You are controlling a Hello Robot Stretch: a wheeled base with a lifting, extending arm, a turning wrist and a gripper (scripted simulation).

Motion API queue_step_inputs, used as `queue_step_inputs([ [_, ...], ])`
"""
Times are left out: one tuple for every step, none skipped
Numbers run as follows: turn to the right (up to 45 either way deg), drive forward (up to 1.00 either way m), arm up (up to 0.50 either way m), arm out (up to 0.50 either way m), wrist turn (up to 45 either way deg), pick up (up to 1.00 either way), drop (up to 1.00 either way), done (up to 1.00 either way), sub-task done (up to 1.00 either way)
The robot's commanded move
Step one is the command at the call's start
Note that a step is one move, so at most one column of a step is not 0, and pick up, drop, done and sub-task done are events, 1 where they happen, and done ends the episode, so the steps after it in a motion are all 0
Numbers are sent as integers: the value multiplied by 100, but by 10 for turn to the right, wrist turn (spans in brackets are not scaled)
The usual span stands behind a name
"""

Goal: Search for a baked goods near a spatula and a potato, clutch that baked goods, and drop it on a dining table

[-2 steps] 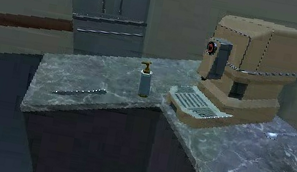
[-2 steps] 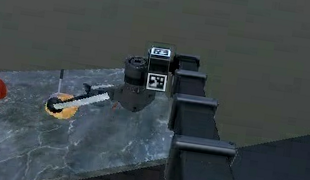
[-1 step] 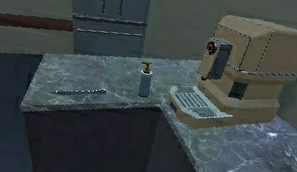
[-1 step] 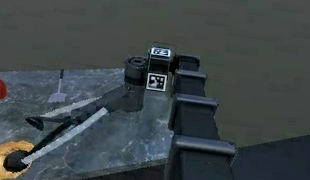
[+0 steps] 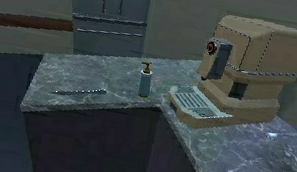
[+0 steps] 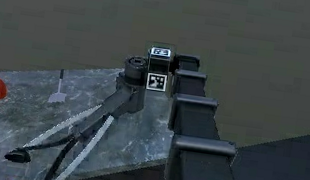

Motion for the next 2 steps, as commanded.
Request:
queue_step_inputs([
  [0,0,0,-20,0,0,0,0,0],
  [-450,0,0,0,0,0,0,0,0],
])
